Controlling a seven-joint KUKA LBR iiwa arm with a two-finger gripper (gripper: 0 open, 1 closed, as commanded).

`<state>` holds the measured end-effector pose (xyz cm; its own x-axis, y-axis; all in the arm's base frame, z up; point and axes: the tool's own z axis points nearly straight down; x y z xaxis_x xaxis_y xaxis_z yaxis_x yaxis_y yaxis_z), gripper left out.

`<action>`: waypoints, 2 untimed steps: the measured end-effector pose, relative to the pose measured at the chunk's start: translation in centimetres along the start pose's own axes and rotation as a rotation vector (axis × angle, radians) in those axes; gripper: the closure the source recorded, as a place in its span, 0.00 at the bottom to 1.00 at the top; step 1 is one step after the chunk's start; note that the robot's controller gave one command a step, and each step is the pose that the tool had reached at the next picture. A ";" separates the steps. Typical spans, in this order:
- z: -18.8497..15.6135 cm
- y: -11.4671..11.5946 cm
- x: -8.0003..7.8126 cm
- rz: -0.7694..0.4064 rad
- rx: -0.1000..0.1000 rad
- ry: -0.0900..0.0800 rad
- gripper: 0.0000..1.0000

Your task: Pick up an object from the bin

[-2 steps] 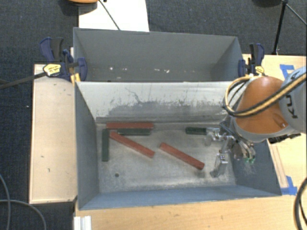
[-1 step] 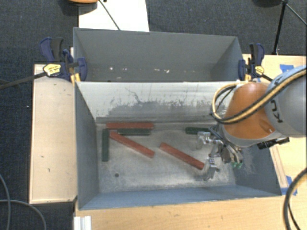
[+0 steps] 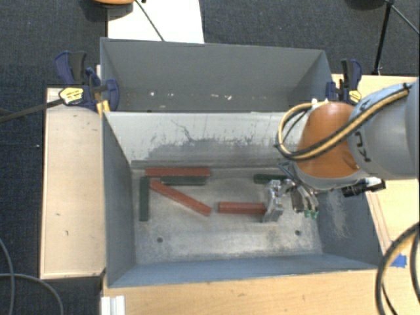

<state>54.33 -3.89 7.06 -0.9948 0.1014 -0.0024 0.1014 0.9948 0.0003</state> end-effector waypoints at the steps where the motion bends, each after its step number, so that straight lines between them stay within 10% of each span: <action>1: 0.0 0.0 0.0 -0.002 0.000 0.000 1.00; 2: -13.5 -3.3 -1.0 -0.020 0.000 -0.001 1.00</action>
Offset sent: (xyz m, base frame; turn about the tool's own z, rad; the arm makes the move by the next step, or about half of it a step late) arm 0.0055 -0.0341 0.1344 -0.0206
